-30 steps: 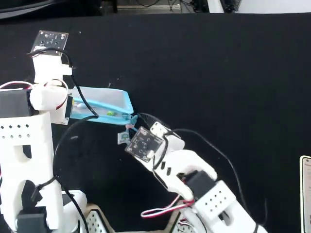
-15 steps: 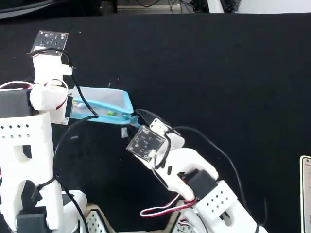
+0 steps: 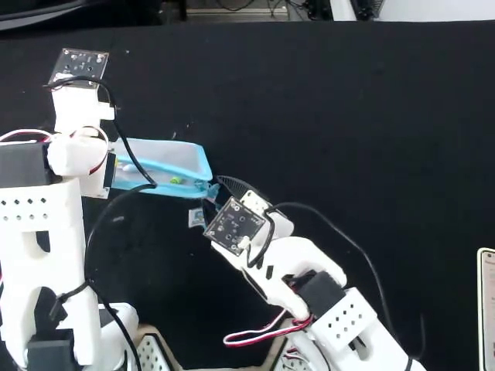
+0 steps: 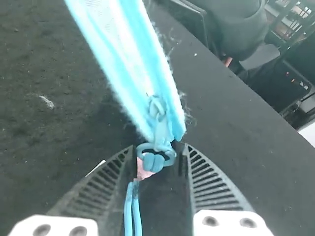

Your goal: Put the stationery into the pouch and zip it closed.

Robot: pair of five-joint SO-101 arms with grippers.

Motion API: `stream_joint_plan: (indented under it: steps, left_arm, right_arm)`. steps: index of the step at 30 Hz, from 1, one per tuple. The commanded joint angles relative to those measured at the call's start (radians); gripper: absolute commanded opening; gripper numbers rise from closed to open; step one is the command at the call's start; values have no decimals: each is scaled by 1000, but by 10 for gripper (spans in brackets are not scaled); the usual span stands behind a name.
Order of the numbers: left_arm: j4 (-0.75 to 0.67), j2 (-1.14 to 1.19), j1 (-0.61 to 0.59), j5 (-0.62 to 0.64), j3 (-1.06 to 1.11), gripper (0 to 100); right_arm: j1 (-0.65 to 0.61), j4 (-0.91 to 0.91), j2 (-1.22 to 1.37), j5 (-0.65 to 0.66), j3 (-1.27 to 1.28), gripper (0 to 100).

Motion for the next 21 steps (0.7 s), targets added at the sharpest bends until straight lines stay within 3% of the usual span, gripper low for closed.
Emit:
stream_joint_plan:
  steps: [1,21]
  left_arm:
    - [8,-12,-5,-2,-13,30]
    - [8,-12,-5,-2,-15,30]
  right_arm:
    - [5,-31,-25,-8,-12,142]
    - [5,-41,-24,32,-13,121]
